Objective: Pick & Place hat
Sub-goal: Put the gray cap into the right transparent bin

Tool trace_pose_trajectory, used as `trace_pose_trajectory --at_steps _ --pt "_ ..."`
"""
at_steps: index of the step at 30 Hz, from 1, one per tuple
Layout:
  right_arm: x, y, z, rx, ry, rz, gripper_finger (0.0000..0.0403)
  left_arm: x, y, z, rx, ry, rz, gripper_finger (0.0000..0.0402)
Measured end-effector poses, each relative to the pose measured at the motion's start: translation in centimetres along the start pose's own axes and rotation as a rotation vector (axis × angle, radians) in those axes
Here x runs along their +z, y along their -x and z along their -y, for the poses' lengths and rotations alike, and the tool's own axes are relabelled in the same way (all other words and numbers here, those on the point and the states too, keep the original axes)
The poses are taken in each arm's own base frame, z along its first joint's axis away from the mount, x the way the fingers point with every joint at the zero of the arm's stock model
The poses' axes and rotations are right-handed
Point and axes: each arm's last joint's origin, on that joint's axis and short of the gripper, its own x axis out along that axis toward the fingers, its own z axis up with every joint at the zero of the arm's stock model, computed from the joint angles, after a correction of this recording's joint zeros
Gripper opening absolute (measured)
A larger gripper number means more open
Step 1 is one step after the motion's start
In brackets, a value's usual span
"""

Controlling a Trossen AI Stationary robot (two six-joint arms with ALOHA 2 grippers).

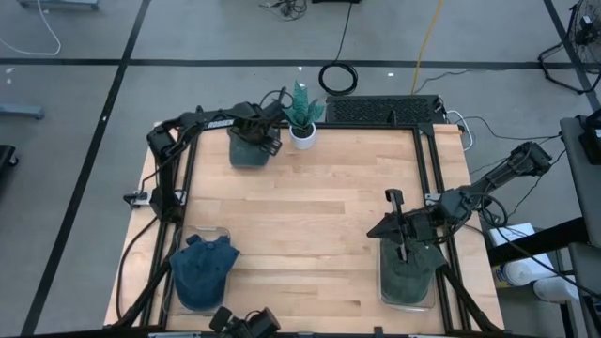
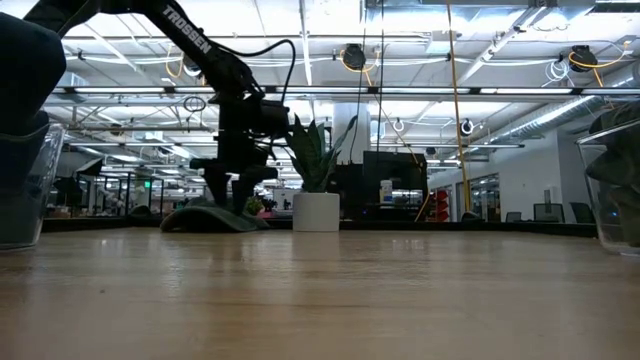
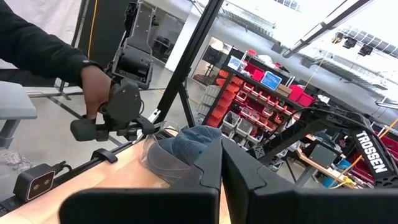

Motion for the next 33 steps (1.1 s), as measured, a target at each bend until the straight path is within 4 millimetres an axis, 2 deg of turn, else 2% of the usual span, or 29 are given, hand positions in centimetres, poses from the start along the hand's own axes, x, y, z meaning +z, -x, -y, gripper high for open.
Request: trace_pose_trajectory --at_steps 4,11,14,17,20,25,33 --pt "0.0 0.0 0.0 0.001 -0.002 -0.002 0.0 -0.1 0.0 0.0 0.001 -0.02 -0.011 0.0157" --pt "0.0 0.0 0.0 0.002 -0.015 -0.004 0.0 -0.3 0.1 -0.1 0.007 -0.06 -0.031 0.0018" --pt "0.0 0.0 0.0 0.002 -0.015 -0.004 0.0 -0.4 0.1 0.0 -0.013 -0.086 -0.043 0.0013" --pt "0.0 0.0 0.0 0.002 -0.015 -0.004 0.0 -0.7 1.0 0.4 -0.072 -0.148 -0.046 0.0006" --pt "0.0 0.0 0.0 0.002 -0.015 -0.004 0.0 -1.6 3.0 1.4 -0.062 -0.217 0.001 0.0005" --pt "-0.1 0.0 0.0 0.001 -0.016 -0.009 0.0 -3.8 8.1 2.5 0.004 -0.307 0.13 0.0004" --pt "-0.2 0.0 -0.1 0.004 -0.038 -0.02 0.0 -9.9 17.2 3.9 -0.049 -0.456 0.39 0.0002"
